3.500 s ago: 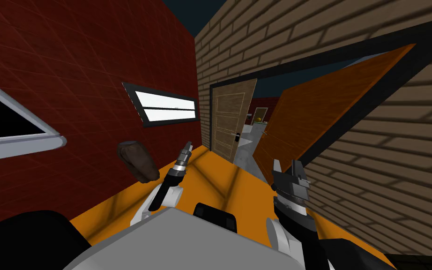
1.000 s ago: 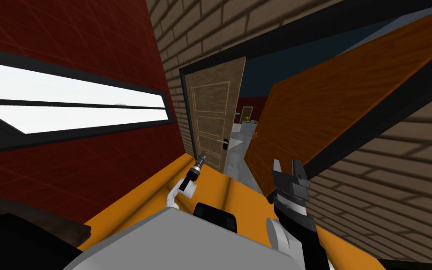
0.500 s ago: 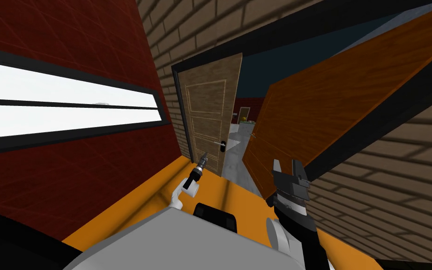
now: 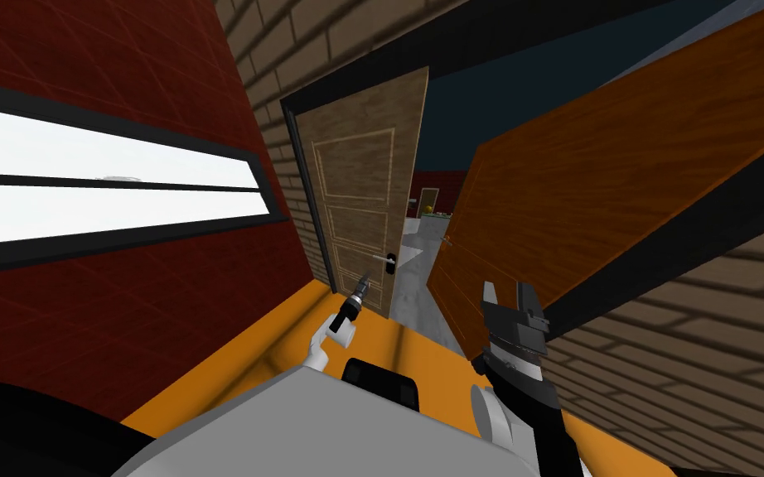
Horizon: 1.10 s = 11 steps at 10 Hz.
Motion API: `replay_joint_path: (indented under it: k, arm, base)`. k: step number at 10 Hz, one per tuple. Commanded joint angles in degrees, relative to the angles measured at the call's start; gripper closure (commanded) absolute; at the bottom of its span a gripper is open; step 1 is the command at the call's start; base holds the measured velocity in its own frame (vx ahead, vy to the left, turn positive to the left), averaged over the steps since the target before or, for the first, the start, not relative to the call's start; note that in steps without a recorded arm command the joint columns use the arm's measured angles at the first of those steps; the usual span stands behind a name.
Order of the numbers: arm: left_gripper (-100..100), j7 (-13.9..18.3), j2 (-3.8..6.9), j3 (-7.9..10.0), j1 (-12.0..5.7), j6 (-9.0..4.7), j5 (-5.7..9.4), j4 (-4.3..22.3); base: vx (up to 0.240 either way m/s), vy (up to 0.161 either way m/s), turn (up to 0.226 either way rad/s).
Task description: Push the door open
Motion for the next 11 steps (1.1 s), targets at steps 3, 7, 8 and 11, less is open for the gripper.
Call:
replay_joint_path:
  k: [3, 7, 8, 11]
  arm:
    - [-100, 0.4, -1.05, -0.52, -1.89, 0.0, 0.31, 4.0]
    - [-100, 0.4, -0.39, -0.18, -2.43, -0.03, 0.38, 4.7]
    - [-100, 0.4, -0.29, -0.01, -2.66, -0.12, 0.4, 5.0]
    - [-100, 0.3, -0.47, 0.55, -3.4, -0.38, 0.45, 6.2]
  base:
    - [0.154, 0.007, -0.042]
    - [0.134, -0.009, -0.025]
    - [0.203, -0.012, -0.016]
    - [0.188, -0.034, -0.021]
